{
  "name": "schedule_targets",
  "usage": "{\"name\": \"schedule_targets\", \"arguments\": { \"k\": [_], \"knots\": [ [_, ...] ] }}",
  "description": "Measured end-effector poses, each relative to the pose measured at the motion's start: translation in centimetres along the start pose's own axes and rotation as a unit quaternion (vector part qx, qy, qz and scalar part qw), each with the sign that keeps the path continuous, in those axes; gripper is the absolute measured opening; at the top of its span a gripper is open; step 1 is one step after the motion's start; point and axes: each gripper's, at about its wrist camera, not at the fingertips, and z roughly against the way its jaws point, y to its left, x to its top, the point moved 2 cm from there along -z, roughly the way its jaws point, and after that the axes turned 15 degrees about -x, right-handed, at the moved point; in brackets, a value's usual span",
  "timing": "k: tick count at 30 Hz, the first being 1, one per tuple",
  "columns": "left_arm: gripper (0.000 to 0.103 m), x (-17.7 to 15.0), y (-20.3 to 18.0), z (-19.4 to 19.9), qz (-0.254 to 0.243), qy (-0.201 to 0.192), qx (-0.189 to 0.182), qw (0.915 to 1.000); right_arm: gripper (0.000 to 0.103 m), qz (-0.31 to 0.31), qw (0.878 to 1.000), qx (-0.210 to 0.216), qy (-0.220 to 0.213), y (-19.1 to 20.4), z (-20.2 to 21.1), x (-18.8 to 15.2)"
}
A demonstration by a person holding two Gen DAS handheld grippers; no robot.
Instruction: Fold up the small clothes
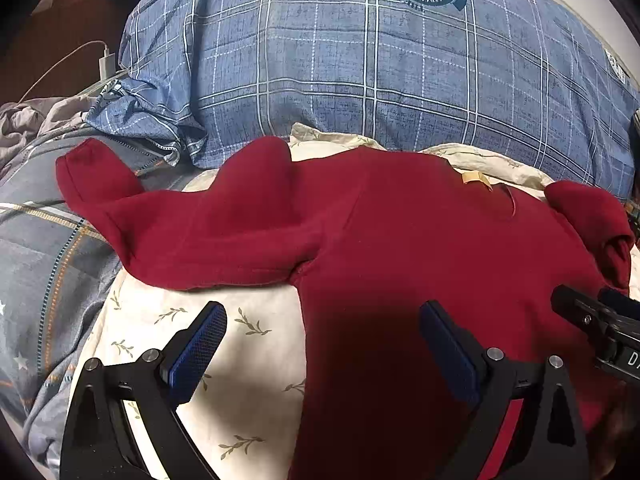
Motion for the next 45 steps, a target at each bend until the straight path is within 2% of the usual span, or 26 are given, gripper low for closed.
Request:
{"name": "schedule_targets", "arguments": {
  "k": [10,25,35,40,45],
  "knots": [
    [0.097,0.0,-0.2,-0.1,0.016,0.017,-0.012,0.9997,0.103,0.007,1.000,-0.001,-0.003,0.2,-0.3,-0.3],
    [0.097,0.0,0.1,-0.3,0.015,0.015,-0.017,0.9996,0.103,0.007,1.000,-0.015,-0.005,0.0,-0.8,-0.7],
    [0.097,-0.1,-0.1,-0.5,0.003,0.013,-0.012,0.9998,0.103,0.008,1.000,-0.009,-0.008,0.2,-0.3,-0.6],
    [0.097,-0.1,0.0,-0.5,0.005,0.015,-0.013,0.9998,0.103,0.004,1.000,0.018,-0.003,0.1,-0.2,-0.6],
    [0.097,-0.1,0.0,-0.5,0.008,0.018,-0.017,0.9997,0.103,0.001,1.000,0.020,-0.017,0.3,0.4,-0.6]
  ]
}}
